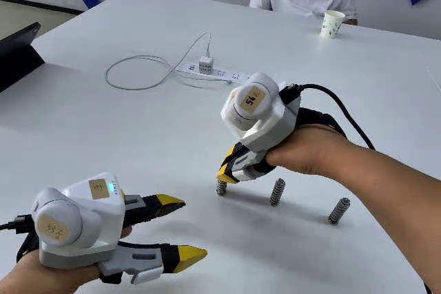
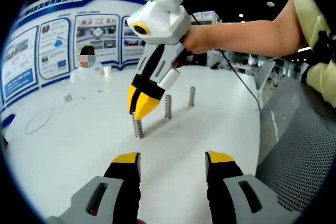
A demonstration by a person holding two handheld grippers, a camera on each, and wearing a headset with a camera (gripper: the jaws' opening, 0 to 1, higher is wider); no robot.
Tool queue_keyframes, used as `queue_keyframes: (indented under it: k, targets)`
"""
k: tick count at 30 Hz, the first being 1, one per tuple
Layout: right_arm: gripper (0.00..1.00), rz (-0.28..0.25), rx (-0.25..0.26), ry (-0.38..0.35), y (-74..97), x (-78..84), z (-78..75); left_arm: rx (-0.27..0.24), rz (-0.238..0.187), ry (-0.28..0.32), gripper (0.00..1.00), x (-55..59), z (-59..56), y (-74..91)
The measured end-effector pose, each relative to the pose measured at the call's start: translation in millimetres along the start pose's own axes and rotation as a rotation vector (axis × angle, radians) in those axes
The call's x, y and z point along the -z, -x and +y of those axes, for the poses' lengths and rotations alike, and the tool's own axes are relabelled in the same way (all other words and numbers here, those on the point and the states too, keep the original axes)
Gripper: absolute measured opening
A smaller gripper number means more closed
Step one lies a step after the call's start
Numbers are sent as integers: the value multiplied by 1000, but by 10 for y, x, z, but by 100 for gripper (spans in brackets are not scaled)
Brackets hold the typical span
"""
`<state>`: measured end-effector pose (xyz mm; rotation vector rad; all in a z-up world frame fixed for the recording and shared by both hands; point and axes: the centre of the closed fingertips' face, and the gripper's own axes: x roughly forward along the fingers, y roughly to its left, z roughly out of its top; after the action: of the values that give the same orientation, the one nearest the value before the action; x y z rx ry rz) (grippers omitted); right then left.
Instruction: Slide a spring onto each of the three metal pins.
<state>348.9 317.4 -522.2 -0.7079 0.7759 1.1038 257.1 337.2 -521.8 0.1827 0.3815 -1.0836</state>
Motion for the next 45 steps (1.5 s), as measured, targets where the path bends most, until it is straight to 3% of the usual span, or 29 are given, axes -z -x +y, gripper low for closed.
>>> queue_keyframes:
  k: [12, 20, 45]
  targets:
    - [12, -12, -6, -15, -32, 20, 14, 2, 1, 2, 51, 1, 0, -9]
    - [18, -22, -1, -15, -14, 41, 16, 1, 0, 1, 51, -9, 7, -7]
    - [30, -76, 73, -79, 398, 266, -96, 3, -4, -18, 52, -97, 17, -36]
